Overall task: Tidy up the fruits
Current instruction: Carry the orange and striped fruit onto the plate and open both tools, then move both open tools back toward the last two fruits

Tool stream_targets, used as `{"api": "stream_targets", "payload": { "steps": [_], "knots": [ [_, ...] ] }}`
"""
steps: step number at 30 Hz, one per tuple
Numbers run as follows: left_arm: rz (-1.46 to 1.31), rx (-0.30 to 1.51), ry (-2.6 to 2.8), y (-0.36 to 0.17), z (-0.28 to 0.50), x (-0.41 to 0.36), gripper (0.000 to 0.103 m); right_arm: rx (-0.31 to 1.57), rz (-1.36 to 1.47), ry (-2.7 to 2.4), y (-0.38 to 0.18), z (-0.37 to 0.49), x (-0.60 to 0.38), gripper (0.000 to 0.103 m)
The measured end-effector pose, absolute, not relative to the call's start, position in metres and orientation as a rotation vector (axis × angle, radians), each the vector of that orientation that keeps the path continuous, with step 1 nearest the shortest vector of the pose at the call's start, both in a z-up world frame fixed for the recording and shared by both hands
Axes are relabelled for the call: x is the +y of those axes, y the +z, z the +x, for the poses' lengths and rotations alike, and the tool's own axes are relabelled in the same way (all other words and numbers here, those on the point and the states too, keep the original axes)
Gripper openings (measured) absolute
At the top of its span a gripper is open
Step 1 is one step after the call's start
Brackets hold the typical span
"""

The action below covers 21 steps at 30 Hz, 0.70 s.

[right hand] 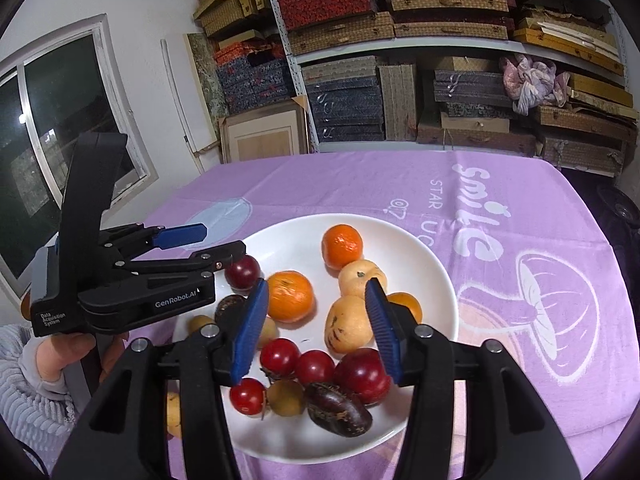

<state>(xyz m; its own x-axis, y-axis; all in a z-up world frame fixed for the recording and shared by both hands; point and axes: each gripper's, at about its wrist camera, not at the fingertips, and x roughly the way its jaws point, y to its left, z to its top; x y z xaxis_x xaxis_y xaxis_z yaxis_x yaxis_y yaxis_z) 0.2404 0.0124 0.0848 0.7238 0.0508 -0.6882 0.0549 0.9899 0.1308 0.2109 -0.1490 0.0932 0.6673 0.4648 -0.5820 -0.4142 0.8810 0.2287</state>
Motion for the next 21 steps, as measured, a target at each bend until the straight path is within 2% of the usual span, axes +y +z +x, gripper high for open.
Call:
{"api": "stream_targets", "payload": {
  "steps": [12, 15, 21],
  "knots": [
    [0.154, 0.680, 0.065, 0.126, 0.148, 0.035, 0.060, 0.518, 0.073, 0.607, 0.159, 0.115, -0.136, 0.065],
    [0.154, 0.658, 0.074, 0.131, 0.125, 0.038, 0.061, 0.493, 0.057, 0.619, 0.168, 0.088, -0.133, 0.070],
    [0.168, 0.624, 0.094, 0.134, 0.085, 0.041, 0.066, 0.484, 0.038, 0.618, 0.169, 0.047, -0.131, 0.072]
  ]
}}
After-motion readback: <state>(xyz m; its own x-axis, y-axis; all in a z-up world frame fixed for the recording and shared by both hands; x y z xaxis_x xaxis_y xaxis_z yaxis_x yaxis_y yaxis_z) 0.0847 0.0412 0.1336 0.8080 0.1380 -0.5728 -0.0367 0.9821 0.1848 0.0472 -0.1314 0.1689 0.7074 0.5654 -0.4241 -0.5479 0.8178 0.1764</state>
